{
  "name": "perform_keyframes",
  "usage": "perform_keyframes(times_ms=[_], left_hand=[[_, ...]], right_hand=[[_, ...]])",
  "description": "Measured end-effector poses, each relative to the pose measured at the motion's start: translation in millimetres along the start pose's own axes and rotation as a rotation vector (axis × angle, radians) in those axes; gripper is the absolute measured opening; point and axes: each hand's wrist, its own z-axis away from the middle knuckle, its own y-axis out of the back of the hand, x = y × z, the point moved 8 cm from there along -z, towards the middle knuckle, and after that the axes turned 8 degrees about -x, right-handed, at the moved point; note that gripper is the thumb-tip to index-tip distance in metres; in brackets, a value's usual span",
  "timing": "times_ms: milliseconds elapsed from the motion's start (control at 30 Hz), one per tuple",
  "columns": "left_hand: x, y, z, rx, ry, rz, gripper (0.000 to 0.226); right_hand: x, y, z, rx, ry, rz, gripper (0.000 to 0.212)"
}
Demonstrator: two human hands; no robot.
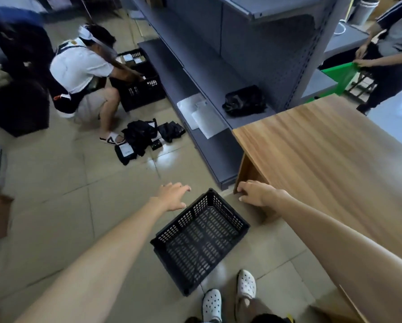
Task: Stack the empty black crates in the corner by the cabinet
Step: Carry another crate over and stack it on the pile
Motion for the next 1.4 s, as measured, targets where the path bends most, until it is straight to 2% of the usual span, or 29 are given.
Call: perform_keyframes(times_ms=[233, 400, 533, 733, 900, 1133, 1300, 1400], left_hand=[[-50.6, -50.2, 0.9, -0.112, 0.239, 0.208, 0.055], [-53.0, -79.3, -3.5, -0.133, 0.353, 0.308, 0.050], [-56.8, -119.5, -18.6, -0.160, 0.412, 0.406, 0.045], [-78.3, -190.0, -45.7, -0.233, 0.502, 0.502, 0.041], [-98.1, -242.9, -75.5, -0.215, 0.580, 0.641, 0.045], [-108.1, -340.7, -125.5, -0.207, 0.632, 0.857, 0.054], [-119.6, -416.9, -153.9, -0.151, 0.715, 1.085, 0.051], [-127.9, -453.1, -169.1, -0.100, 0.809, 1.183, 0.058]], right_hand=[[-21.7, -0.3, -80.9, -0.159, 0.167, 0.123, 0.043], [-17.9, -11.3, -136.8, -0.223, 0.218, 0.180, 0.039], [-8.4, -45.7, -174.7, -0.319, 0.262, 0.233, 0.033], [0.9, -92.3, -225.4, -0.403, 0.239, 0.247, 0.028], [11.5, -121.4, -270.0, -0.338, 0.197, 0.214, 0.030], [74.1, -185.9, -332.9, -0.322, 0.054, 0.236, 0.025], [107.7, -230.9, -378.7, -0.307, -0.074, 0.100, 0.039], [118.2, -248.0, -405.4, -0.256, -0.145, -0.040, 0.052]])
